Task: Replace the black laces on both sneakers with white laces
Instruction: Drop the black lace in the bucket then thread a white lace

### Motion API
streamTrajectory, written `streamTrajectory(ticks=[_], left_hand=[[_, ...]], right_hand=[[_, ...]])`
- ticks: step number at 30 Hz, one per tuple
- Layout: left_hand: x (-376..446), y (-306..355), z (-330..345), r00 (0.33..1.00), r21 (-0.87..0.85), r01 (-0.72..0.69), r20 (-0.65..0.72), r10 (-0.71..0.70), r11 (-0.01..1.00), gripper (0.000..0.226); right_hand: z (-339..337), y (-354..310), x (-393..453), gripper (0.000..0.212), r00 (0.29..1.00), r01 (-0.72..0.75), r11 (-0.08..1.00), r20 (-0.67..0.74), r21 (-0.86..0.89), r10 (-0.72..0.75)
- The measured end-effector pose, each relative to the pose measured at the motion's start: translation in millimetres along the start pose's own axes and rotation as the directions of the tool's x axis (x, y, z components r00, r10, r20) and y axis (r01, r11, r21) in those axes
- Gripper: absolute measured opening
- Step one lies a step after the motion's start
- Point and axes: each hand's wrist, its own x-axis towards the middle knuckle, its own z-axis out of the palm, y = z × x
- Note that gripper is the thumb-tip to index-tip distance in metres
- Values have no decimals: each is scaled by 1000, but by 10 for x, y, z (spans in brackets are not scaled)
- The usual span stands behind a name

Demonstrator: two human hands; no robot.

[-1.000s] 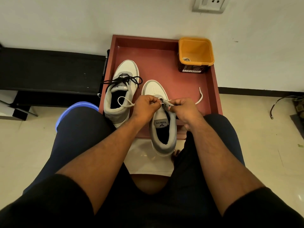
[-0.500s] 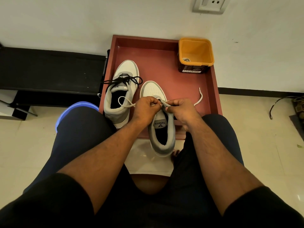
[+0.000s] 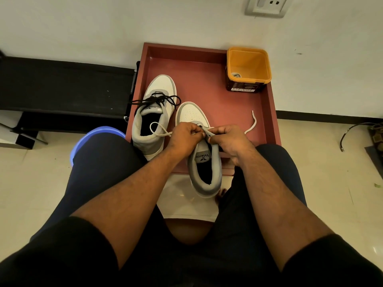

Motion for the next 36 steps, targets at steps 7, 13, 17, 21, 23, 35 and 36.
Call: streamTrajectory(ticks=[7, 13, 17, 21, 23, 35, 36], left_hand=[[-34, 4, 11, 997, 22, -13, -73, 14, 1000, 9], [-73, 9, 6, 995, 171, -34, -86, 49, 985, 16], [-63, 33, -15, 997, 170, -25, -64, 37, 985, 15], [-85, 82, -48, 998, 154, -45, -24, 49, 987, 16], [-103, 117, -69, 996, 185, -83, -5, 86, 979, 18], [-201, 195, -104, 981, 469, -167, -9, 194, 868, 32], [-204, 192, -101, 980, 493, -178, 10, 199, 852, 31]], right_hand=[[10, -15, 20, 15, 999, -50, 997, 22, 55, 49], [43, 38, 132, 17, 998, -44, 998, -53, 33, 46], [108, 98, 217, 19, 996, 9, 1000, -90, -18, -10], [161, 121, 252, 15, 991, 64, 980, -105, -189, -85], [176, 141, 269, 15, 987, 66, 971, -128, -230, -98], [-274, -237, 38, 13, 965, 228, 624, -259, 748, -43], [-234, -207, 41, 12, 958, 234, 806, -272, 543, -94]])
